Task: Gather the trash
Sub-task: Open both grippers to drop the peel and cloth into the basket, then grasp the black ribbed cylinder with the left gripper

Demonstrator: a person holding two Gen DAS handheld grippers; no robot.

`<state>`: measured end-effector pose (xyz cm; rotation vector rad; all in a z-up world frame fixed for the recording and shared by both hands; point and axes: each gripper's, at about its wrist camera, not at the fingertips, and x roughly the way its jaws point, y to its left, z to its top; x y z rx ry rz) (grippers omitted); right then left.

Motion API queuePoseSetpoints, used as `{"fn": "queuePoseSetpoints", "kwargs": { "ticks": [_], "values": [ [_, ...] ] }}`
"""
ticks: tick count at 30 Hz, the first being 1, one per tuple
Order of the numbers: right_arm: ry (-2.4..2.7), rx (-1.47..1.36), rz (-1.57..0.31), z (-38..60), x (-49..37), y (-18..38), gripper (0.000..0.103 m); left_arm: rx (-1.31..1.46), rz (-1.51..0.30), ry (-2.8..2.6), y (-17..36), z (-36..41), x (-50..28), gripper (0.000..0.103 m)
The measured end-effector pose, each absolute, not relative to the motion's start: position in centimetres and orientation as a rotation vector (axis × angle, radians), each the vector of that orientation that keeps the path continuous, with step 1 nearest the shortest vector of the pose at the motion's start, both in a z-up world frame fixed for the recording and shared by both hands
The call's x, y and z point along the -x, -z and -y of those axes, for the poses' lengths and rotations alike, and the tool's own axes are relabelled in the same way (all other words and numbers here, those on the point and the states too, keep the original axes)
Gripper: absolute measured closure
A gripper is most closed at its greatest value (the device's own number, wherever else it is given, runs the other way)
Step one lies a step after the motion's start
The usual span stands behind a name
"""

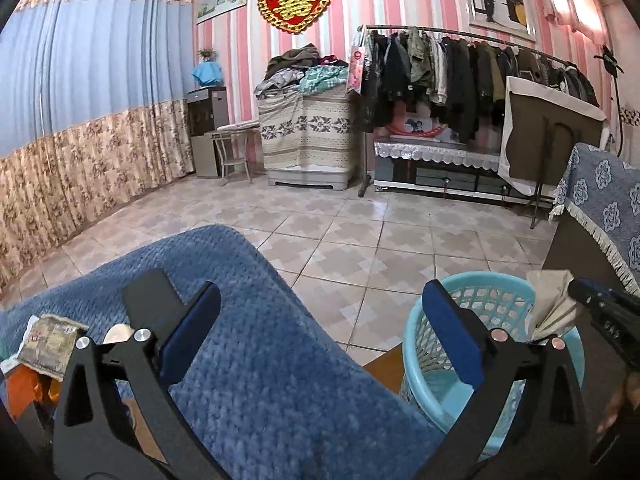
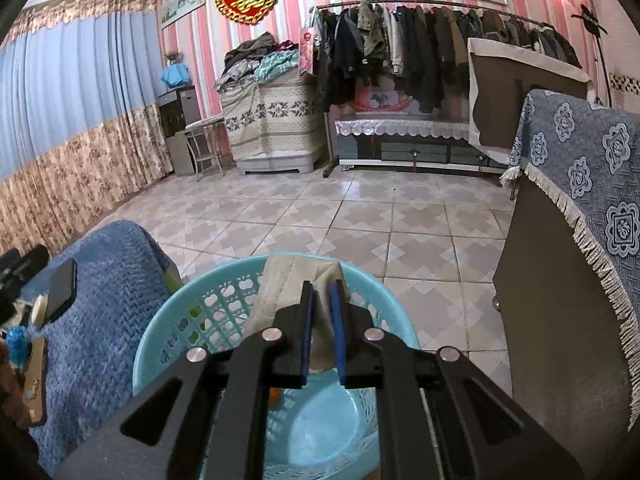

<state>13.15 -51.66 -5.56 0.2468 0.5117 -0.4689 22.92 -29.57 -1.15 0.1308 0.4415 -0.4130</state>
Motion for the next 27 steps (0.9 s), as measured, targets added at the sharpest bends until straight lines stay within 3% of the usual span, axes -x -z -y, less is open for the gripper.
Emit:
{"fn": "queuePoseSetpoints", "kwargs": {
  "ticks": [1, 2, 3, 5, 7, 17, 27],
  "values": [
    [0.474, -0.240, -0.517, 51.7, -13.3, 5.5, 0.090, -0.119, -0.450, 0.413, 1.1, 29.2, -23.0, 0.005],
    [0.478, -0.235, -0.518, 51.7, -13.3, 5.5, 0.079, -0.111, -0.453, 0.412, 1.0, 29.0, -23.1, 0.005],
    [0.478, -0.239, -0.514, 51.7, -13.2, 5.5, 0.058, -0.106, -0.453, 0.409, 0.9, 28.7, -23.1, 0.005],
    [0.485, -0.250, -0.493, 51.8, -12.8, 5.3, 0.041, -0.107, -0.447, 0.399, 0.8, 28.5, -23.1, 0.005],
    [0.485, -0.255, -0.485, 51.9, -12.6, 5.1, 0.040, -0.103, -0.447, 0.390, 0.6, 28.2, -23.2, 0.005],
    [0.483, -0.207, -0.463, 51.0, -12.6, 4.3, 0.015, -0.089, -0.438, 0.361, 0.2, 26.4, -22.7, 0.005],
    [0.472, -0.183, -0.444, 49.3, -12.3, 3.6, 0.010, -0.070, -0.456, 0.288, 0.2, 21.7, -21.4, 0.005]
  ]
}}
